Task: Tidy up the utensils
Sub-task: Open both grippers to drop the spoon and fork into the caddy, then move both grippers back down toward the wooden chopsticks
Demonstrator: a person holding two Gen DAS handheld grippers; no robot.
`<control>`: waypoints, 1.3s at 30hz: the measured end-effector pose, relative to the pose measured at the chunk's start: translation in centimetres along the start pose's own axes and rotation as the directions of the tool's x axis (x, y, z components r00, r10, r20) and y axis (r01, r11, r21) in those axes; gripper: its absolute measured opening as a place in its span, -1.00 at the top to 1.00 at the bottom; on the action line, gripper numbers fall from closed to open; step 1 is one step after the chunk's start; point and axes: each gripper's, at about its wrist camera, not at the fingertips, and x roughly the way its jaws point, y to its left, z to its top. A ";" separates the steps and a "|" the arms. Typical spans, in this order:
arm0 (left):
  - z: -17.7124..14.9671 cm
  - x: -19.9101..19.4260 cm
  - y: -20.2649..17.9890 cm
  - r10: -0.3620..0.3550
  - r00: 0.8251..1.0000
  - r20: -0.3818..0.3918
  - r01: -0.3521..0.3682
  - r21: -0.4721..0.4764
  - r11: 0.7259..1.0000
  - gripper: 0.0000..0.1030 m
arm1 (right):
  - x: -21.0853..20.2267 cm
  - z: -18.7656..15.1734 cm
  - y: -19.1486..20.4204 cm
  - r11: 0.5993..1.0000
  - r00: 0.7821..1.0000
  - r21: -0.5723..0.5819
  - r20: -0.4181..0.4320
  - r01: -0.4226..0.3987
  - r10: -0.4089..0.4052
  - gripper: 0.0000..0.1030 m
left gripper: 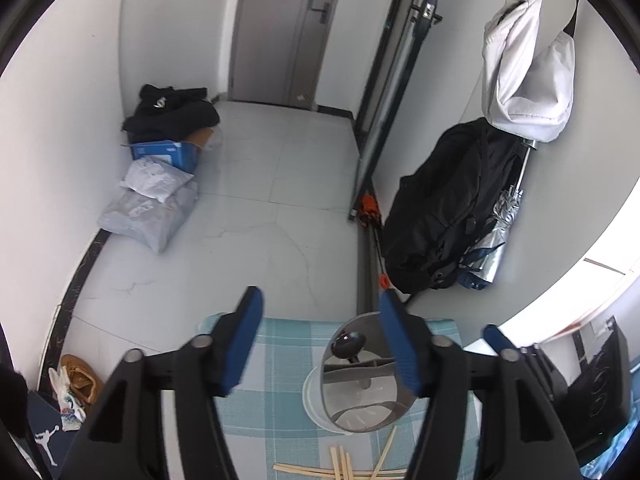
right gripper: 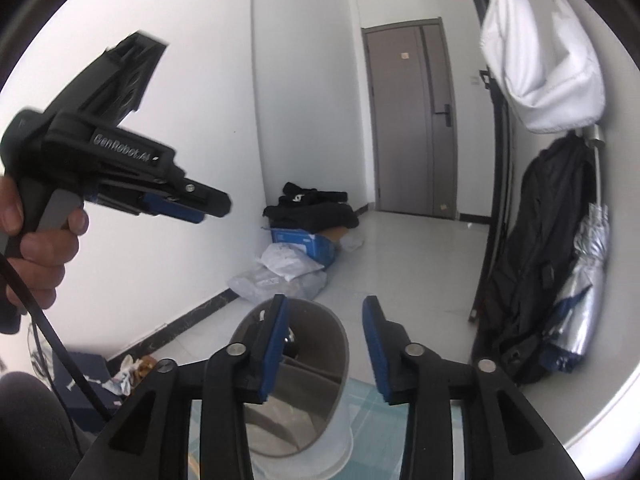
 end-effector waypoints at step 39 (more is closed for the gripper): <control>-17.3 -6.7 -1.1 0.133 0.974 0.183 -0.115 -0.110 0.987 -0.98 | -12.9 -7.1 4.6 0.970 0.980 0.204 -0.172 0.135 -0.100 -1.00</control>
